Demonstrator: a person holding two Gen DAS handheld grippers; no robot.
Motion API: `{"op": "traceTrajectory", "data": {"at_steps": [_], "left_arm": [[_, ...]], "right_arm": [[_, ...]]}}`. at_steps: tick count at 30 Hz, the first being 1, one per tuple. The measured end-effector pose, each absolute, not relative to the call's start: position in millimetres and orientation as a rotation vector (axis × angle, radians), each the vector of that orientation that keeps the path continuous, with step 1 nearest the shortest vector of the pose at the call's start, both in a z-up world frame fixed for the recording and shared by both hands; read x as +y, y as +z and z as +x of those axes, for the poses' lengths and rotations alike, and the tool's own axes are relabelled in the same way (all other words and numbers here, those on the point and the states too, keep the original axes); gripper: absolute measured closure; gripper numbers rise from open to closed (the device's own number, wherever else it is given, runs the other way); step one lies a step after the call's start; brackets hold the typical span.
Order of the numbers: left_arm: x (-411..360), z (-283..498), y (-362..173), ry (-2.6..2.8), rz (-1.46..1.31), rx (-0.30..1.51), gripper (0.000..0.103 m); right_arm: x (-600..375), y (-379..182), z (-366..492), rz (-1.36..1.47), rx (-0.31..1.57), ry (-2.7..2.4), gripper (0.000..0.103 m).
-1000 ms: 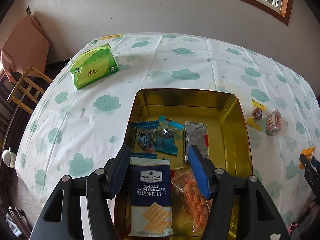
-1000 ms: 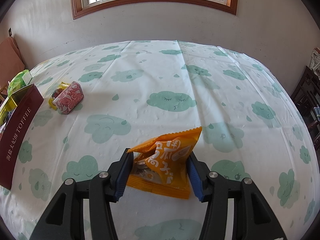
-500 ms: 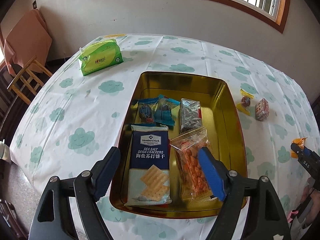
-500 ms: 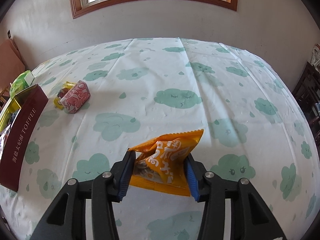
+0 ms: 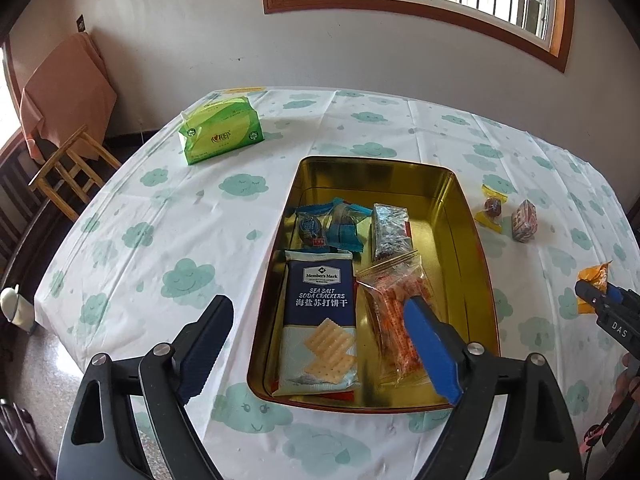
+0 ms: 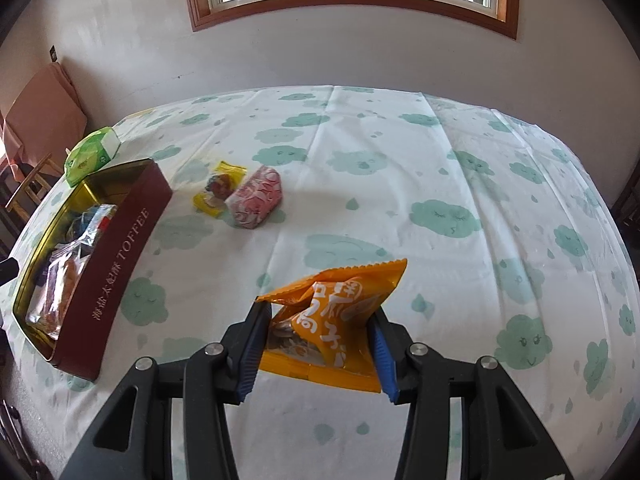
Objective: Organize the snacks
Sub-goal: 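Carry the orange triangular bag toward the tin with the right gripper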
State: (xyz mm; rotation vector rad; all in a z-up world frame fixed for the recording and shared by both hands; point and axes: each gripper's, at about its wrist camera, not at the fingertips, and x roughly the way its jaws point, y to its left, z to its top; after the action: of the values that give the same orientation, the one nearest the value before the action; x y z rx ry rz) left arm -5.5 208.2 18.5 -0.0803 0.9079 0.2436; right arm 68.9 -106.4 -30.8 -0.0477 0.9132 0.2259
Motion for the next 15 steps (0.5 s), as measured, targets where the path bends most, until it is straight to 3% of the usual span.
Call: {"op": "traceTrajectory", "data": {"at_steps": [15], "left_arm": [[246, -24, 26, 0.326, -0.138, 0.883, 0.017]], "right_arm": [[-10, 3, 55, -0.084, 0.875, 0.453, 0.055]]}}
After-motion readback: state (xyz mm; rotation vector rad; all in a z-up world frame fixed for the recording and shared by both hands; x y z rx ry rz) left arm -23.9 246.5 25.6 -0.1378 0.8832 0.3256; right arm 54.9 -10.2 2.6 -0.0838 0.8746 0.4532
